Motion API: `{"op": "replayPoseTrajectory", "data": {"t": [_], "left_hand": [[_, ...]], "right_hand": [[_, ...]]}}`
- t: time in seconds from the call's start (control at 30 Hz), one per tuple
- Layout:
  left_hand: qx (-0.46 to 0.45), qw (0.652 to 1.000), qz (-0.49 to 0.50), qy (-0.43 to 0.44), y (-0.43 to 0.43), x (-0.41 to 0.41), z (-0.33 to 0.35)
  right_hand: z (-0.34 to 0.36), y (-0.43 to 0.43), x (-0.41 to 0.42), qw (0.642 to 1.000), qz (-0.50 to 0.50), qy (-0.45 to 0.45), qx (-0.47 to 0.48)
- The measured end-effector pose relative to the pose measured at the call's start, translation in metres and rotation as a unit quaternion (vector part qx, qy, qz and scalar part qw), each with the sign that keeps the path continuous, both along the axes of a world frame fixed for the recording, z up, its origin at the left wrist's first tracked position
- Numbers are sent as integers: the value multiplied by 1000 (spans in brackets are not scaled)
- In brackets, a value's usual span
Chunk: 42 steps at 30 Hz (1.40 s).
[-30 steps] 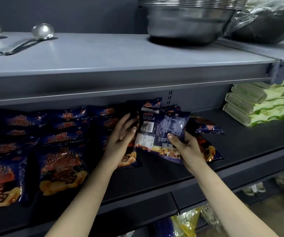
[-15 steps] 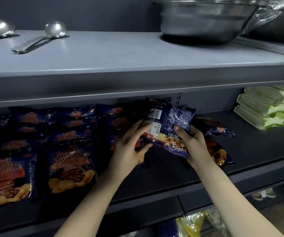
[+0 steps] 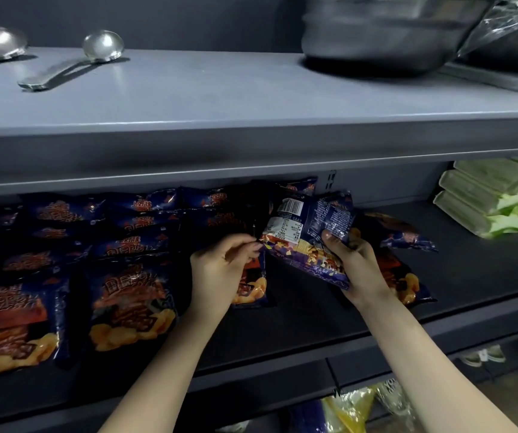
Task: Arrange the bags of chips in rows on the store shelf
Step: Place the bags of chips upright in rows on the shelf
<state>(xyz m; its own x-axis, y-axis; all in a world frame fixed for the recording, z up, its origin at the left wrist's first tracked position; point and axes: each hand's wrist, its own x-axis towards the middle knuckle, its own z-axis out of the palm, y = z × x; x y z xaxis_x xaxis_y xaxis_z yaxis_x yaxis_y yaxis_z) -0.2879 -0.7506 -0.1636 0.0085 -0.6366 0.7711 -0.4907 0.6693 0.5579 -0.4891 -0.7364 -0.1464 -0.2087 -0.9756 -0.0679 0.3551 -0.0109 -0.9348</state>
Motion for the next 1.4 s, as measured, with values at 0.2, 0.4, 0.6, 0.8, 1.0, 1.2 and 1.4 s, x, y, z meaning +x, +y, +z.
{"op": "replayPoseTrajectory", "data": {"t": [0.2,0.4,0.6,0.8,1.0,1.2,1.4], "left_hand": [[99,985,-137,21,-4,12,2],[192,967,-168,20,2,18,5],[39,960,-82,-266,-1,10,13],[-47,945,-74,-316,-11,2,17],[157,978,-83,-109,-18,1,58],[410,881,-235,21,-30,5,96],[525,809,-258,-59,-22,6,88]], "right_hand": [[-1,1,-12,996,41,74,-32],[-2,5,-12,995,40,83,-43],[0,2,0,998,20,64,-15],[0,6,-4,994,90,-21,51],[-2,11,-31,996,-14,86,27],[0,13,-36,996,-4,75,-49],[-4,18,-30,982,177,63,-36]]}}
